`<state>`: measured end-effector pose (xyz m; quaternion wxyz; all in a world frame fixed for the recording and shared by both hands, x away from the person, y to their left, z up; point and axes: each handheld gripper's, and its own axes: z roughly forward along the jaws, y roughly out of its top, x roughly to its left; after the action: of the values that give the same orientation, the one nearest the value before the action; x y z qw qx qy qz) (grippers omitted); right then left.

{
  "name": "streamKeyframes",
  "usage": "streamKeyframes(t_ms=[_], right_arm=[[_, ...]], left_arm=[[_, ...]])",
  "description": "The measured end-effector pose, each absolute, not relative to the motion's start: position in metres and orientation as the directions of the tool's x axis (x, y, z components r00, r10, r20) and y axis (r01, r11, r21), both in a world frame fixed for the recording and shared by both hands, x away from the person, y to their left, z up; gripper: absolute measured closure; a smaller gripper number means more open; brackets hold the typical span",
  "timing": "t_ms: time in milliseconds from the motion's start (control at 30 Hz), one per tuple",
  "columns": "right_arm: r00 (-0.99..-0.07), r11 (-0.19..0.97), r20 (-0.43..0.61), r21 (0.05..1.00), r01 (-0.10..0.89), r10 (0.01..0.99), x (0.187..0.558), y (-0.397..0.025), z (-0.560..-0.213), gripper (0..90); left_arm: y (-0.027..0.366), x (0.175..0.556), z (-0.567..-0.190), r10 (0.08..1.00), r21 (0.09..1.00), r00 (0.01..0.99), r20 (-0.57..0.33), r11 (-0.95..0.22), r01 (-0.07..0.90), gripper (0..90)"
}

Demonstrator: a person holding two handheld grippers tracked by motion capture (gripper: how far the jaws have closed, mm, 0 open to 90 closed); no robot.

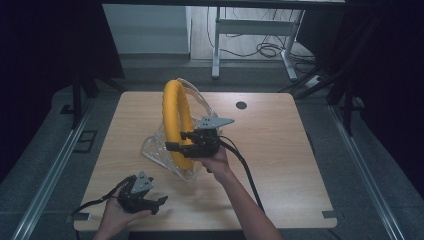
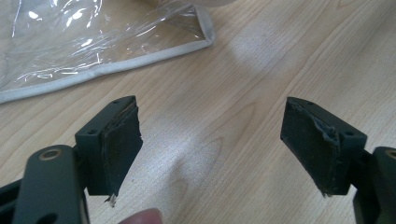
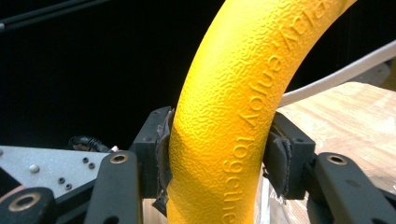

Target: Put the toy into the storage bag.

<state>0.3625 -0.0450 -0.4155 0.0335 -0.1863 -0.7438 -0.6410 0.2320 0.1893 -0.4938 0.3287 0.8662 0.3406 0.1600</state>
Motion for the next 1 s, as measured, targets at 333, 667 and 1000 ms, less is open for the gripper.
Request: streamKeyframes(t_ms=[333, 667, 1000], right_arm=[[-0.924, 0.113, 0.268, 0.945, 0.307, 0.273, 0.363, -0.048, -0.415, 44.7], [-0.922, 0.153, 0.212, 0.95, 0.272, 0.325, 0.358, -0.048, -0.414, 35.8], [-0.921, 0.154, 0.17, 0.96, 0.236, 0.351, 0.35, -0.058, -0.408, 29.9]], left_arm=[[0.189, 0.232, -0.493, 0.695, 0.679, 0.717, 0.052, -0.551, 0.485, 20.1], [0.189, 0.232, -0.494, 0.695, 0.679, 0.717, 0.052, -0.551, 0.485, 20.0], [0.189, 0.231, -0.493, 0.696, 0.679, 0.716, 0.051, -0.55, 0.486, 20.0]])
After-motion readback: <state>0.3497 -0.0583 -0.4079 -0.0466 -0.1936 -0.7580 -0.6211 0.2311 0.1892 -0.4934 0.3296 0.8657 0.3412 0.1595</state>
